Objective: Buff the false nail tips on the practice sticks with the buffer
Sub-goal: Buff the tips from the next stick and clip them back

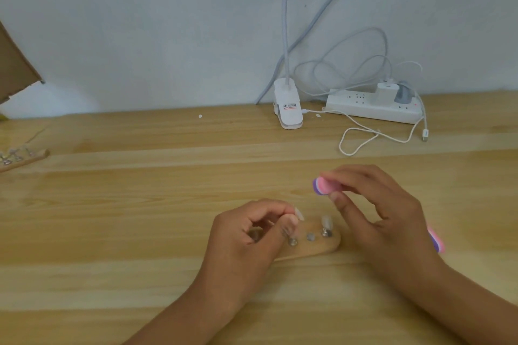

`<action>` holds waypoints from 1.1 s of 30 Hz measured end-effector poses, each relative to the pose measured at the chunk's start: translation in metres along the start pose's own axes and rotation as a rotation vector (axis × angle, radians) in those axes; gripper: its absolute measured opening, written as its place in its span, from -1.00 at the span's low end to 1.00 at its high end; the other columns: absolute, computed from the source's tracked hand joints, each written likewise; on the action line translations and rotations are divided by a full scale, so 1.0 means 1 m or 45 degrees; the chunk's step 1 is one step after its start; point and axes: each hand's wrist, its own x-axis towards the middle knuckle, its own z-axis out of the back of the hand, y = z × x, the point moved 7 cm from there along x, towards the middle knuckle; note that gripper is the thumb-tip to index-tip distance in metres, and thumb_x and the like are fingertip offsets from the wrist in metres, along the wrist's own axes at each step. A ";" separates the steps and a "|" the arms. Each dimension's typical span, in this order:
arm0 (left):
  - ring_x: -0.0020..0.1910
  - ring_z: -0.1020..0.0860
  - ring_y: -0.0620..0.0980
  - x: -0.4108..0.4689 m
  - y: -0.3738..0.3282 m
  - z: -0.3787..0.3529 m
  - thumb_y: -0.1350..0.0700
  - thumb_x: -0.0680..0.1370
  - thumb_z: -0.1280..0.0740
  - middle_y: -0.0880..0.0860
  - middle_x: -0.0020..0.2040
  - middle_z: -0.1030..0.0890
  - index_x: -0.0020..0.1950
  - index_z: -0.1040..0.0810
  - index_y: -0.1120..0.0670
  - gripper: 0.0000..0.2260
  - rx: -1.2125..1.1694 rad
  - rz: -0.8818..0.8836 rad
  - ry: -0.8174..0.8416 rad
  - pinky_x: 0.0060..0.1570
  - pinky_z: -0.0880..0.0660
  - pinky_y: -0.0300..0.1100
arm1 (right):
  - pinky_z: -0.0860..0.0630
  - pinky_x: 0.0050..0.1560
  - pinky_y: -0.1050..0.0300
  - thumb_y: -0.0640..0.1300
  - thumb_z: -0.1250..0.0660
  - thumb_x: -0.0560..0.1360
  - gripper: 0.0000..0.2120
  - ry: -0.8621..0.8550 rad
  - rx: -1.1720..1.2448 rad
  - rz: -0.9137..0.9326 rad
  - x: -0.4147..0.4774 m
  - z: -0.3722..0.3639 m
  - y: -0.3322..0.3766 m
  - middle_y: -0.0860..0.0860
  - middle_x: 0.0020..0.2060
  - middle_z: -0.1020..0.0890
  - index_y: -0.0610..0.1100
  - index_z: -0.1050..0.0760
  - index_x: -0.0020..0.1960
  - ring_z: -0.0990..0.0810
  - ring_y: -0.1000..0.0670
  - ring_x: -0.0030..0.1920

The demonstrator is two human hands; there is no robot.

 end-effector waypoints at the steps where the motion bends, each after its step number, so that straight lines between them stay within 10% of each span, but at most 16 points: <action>1: -0.28 -0.61 0.01 0.000 0.002 0.000 0.10 0.45 -0.40 0.00 -0.29 -0.68 -0.18 -0.68 0.01 -0.93 -0.018 0.026 -0.010 -0.25 -0.50 -0.29 | -0.41 0.16 0.40 -0.36 -0.41 0.52 -0.74 0.013 0.014 0.002 -0.001 -0.001 0.001 0.03 0.06 -0.63 -0.13 -0.65 0.15 -0.61 0.12 0.09; 24: -0.22 -0.64 -0.14 -0.001 -0.008 -0.004 0.16 0.57 -0.26 -0.02 -0.22 -0.70 -0.10 -0.66 0.13 -0.82 -0.010 -0.103 0.080 -0.18 -0.47 -0.34 | -0.53 0.12 0.19 -0.27 -0.37 0.54 -0.82 0.038 0.007 0.371 -0.014 -0.010 0.038 -0.07 0.04 -0.63 -0.18 -0.62 0.14 -0.62 0.01 0.07; 28: -0.21 -0.66 0.09 -0.001 -0.004 -0.004 0.13 0.57 -0.27 -0.02 -0.20 -0.71 -0.11 -0.67 0.10 -0.81 -0.032 -0.050 0.069 -0.18 -0.54 -0.06 | -0.53 0.11 0.16 -0.35 -0.37 0.53 -0.82 0.032 -0.052 0.317 -0.011 -0.008 0.030 -0.10 0.04 -0.63 -0.24 -0.64 0.11 -0.62 -0.01 0.06; 33: -0.20 -0.65 -0.13 -0.002 -0.008 -0.008 0.15 0.58 -0.27 -0.02 -0.21 -0.71 -0.08 -0.68 0.18 -0.80 -0.068 -0.071 0.149 -0.15 -0.47 -0.36 | -0.51 0.15 0.21 -0.30 -0.36 0.53 -0.80 0.039 -0.021 0.365 -0.014 -0.010 0.037 -0.08 0.06 -0.62 -0.18 -0.61 0.14 -0.61 0.01 0.08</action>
